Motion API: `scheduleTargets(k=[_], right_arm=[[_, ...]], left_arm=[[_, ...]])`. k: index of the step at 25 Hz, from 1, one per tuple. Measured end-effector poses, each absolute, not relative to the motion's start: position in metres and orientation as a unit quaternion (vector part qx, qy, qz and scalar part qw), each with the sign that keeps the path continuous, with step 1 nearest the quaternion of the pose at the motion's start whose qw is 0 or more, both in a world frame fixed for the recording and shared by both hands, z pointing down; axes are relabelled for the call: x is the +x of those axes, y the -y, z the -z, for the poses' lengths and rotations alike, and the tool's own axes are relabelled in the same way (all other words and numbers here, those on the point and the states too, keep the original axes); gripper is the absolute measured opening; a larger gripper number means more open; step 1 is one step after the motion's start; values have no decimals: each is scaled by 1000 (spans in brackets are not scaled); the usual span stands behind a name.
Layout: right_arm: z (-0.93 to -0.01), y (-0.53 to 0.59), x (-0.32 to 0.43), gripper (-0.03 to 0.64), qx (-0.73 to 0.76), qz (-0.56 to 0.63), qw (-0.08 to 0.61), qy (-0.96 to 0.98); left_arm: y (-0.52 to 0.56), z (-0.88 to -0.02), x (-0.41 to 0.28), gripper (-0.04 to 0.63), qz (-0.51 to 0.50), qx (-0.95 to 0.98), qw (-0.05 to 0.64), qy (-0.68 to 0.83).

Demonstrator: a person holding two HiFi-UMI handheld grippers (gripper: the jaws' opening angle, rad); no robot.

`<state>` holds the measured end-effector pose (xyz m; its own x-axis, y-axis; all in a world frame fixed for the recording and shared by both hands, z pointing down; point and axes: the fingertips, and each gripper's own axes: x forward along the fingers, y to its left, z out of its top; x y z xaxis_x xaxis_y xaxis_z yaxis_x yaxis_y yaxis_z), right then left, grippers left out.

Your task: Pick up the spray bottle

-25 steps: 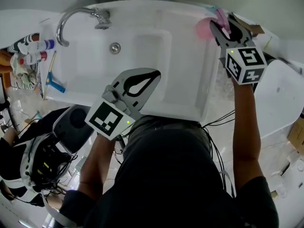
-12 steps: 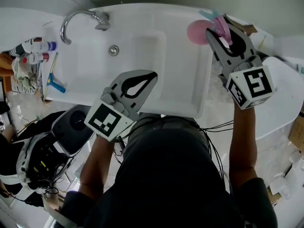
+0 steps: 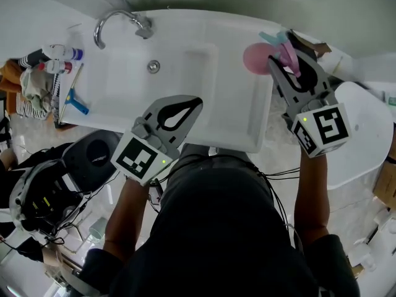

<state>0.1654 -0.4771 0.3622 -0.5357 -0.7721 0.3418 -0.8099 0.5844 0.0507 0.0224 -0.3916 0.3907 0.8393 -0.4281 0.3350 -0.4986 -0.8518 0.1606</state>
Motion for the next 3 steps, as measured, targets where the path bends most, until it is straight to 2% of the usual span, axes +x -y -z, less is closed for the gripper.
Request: scheduleTargets(k=[3], right_arm=[[-357, 460, 167, 146, 453, -60, 167, 874]], left_arm=[[378, -380, 22, 3, -142, 951, 116, 248]])
